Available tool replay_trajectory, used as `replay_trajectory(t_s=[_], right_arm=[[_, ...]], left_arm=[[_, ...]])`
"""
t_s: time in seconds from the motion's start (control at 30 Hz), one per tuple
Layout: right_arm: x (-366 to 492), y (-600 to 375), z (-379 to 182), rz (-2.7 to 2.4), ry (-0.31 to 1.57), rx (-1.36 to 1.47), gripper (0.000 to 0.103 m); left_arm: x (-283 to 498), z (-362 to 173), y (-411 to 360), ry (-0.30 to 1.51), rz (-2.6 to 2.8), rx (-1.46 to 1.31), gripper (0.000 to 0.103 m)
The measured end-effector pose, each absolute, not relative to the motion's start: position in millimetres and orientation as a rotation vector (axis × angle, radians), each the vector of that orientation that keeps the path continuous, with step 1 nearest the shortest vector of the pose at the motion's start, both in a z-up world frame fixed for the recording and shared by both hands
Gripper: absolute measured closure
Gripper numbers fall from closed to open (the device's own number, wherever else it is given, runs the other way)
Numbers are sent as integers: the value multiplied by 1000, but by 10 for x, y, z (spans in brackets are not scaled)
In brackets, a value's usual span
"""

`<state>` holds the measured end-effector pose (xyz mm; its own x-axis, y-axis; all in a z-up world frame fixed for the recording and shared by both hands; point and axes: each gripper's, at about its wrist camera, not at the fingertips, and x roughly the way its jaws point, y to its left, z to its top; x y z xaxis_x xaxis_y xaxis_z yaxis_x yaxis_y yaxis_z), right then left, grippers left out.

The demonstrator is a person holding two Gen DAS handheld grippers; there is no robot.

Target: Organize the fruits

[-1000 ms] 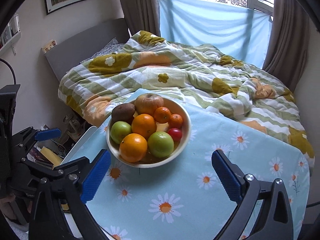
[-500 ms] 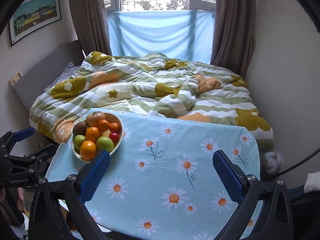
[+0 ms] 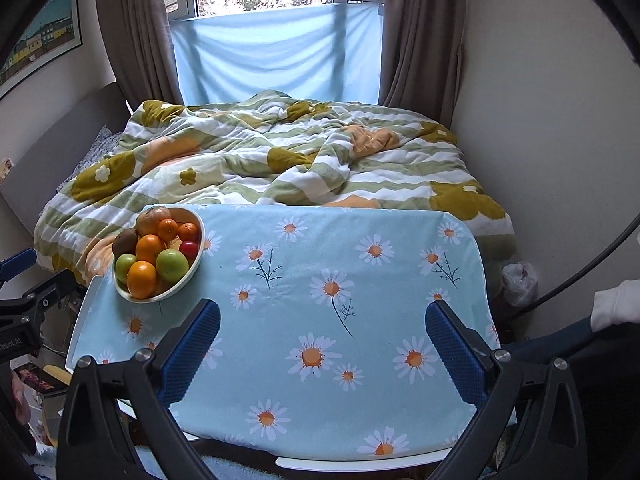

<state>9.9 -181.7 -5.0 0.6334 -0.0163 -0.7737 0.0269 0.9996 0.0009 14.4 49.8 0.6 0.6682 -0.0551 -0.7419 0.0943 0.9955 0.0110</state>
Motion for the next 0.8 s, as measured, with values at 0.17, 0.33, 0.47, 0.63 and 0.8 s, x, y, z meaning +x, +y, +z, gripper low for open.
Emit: replay_trajectory(t_s=[0.17, 0.33, 0.47, 0.63, 0.8], right_arm=[[72, -1856, -27, -38, 875, 22, 1], [70, -1868, -30, -35, 874, 23, 1], [68, -1817, -31, -30, 873, 19, 1], [68, -1803, -26, -32, 873, 20, 1], [75, -1802, -24, -34, 873, 20, 1]], left_arm=[[130, 29, 503, 827, -78, 46, 0], [118, 60, 507, 817, -73, 43, 0], [123, 65, 511, 813, -70, 42, 0], [124, 89, 534, 801, -63, 42, 0], [143, 102, 547, 789, -61, 44, 0]])
